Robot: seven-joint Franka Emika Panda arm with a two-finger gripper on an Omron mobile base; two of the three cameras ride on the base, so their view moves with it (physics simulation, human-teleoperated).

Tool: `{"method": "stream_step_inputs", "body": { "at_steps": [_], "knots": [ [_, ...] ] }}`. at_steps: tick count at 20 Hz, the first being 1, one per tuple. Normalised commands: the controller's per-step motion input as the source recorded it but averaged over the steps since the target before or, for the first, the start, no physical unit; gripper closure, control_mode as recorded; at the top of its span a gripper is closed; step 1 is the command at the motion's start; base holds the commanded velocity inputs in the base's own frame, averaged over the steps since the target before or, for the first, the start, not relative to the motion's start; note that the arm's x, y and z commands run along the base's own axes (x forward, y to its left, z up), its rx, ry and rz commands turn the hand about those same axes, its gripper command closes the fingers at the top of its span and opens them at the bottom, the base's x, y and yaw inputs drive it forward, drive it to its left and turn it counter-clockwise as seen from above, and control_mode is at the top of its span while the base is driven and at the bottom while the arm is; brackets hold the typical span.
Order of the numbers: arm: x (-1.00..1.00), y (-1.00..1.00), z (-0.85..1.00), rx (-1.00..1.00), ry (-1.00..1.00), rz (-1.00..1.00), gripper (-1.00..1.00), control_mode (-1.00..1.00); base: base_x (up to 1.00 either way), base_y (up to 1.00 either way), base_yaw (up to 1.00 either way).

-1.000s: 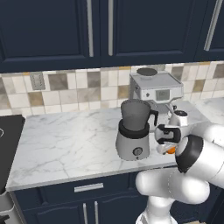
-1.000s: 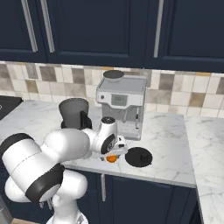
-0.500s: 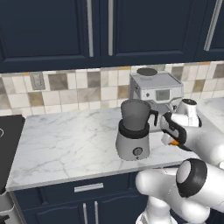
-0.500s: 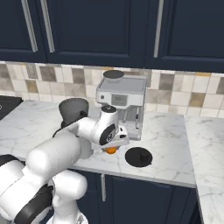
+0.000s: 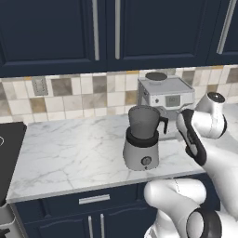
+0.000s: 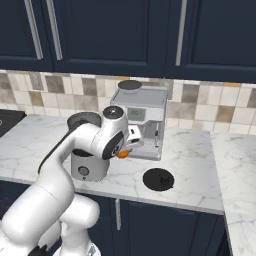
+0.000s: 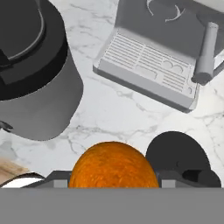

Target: Open the blender lid, put the tangerine in the blender, close the lid, and start the blender.

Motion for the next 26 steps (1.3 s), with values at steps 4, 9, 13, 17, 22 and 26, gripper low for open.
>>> {"method": "stream_step_inputs", "body": {
  "at_steps": [4, 9, 13, 17, 22, 26],
  "knots": [
    [0.0, 0.43, 1.0, 0.0, -0.15, 0.0, 1.0, -1.0, 0.0, 0.0, 0.0],
    [0.0, 0.58, 0.98, -0.01, -0.1, 0.0, 1.0, -1.0, 0.0, 0.0, 0.0],
    [0.0, 0.73, 0.81, -0.02, -0.07, 0.0, 1.0, -1.0, 0.0, 0.0, 0.0],
    [0.35, 0.77, 0.2, 0.0, 0.0, 0.0, 1.0, -1.0, 0.0, 0.0, 0.0],
    [0.66, 0.35, -0.09, 0.0, 0.09, 0.0, 1.0, -1.0, 0.0, 0.0, 0.0],
    [0.54, 0.15, -0.43, -0.01, 0.09, 0.0, 1.0, -1.0, 0.0, 0.0, 0.0]
  ]
}}
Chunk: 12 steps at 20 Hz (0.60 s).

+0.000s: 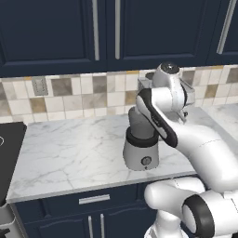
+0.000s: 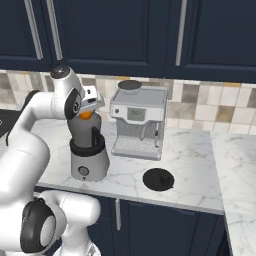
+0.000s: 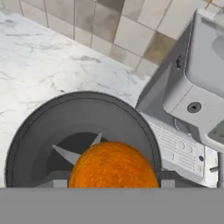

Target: Open the blender lid, put the tangerine in the blender, close the lid, and start the blender.

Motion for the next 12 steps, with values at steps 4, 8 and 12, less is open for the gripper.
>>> {"method": "stream_step_inputs", "body": {
  "at_steps": [4, 8, 12],
  "knots": [
    [0.29, 0.12, -0.62, -0.05, 0.08, 0.0, 1.0, -1.0, 0.0, 0.0, 0.0],
    [0.28, 0.11, -0.56, -0.03, 0.08, 0.0, 1.0, -1.0, 0.0, 0.0, 0.0],
    [0.28, 0.11, -0.56, 0.0, 0.08, 0.0, 1.0, -1.0, 0.0, 0.0, 0.0]
  ]
}}
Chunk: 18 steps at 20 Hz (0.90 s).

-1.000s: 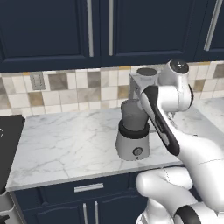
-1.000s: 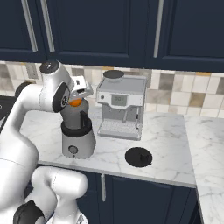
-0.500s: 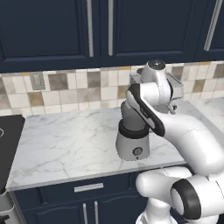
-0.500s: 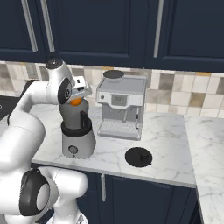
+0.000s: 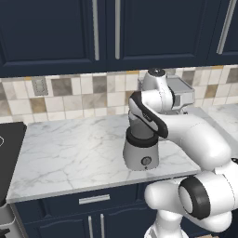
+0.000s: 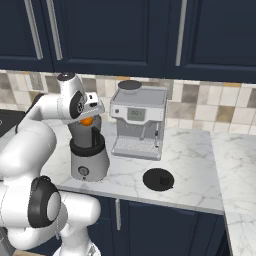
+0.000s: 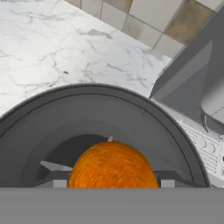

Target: Open the blender lid, put the tangerine in the blender, close the lid, and start the blender.

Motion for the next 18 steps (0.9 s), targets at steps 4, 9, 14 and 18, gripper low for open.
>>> {"method": "stream_step_inputs", "body": {
  "at_steps": [4, 9, 14, 18],
  "knots": [
    [0.25, 0.09, -0.61, 0.0, 0.1, 0.03, 1.0, -1.0, 0.0, 0.0, 0.0],
    [0.26, 0.08, -0.71, 0.0, 0.13, 0.03, 1.0, -1.0, 0.0, 0.0, 0.0],
    [0.08, 0.01, -0.79, 0.0, 0.15, 0.02, -1.0, -1.0, 0.0, 0.0, 0.0],
    [0.0, 0.0, -0.78, 0.0, 0.08, 0.01, -1.0, -1.0, 0.0, 0.0, 0.0]
  ]
}}
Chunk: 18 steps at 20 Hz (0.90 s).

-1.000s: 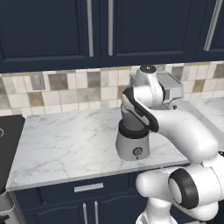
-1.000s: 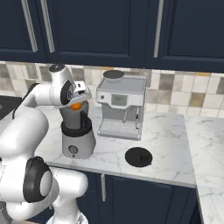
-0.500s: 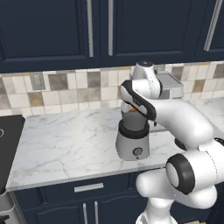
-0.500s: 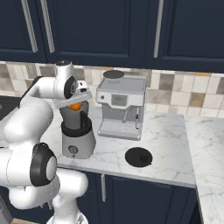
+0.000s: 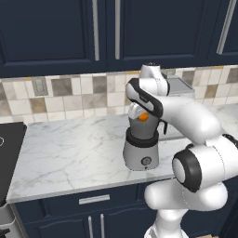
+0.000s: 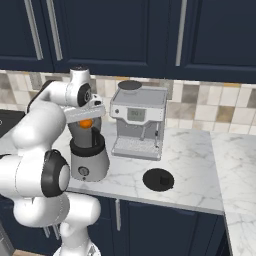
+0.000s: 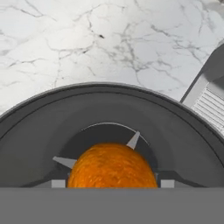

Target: Open the blender lid, put the tangerine in the blender, close the lid, and start the blender.

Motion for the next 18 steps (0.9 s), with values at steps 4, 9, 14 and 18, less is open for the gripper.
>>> {"method": "stream_step_inputs", "body": {
  "at_steps": [4, 9, 14, 18],
  "knots": [
    [0.0, 0.0, -0.47, 0.0, 0.0, 0.0, -1.0, -1.0, 0.0, 0.0, 0.0],
    [0.0, 0.0, -0.09, 0.0, -0.06, 0.0, -1.0, -1.0, 0.0, 0.0, 0.0],
    [-0.42, 0.0, 0.36, 0.0, -0.22, 0.0, -1.0, -1.0, 0.0, 0.0, 0.0],
    [-0.63, -0.05, 0.4, 0.0, -0.21, 0.0, -1.0, -1.0, 0.0, 0.0, 0.0]
  ]
}}
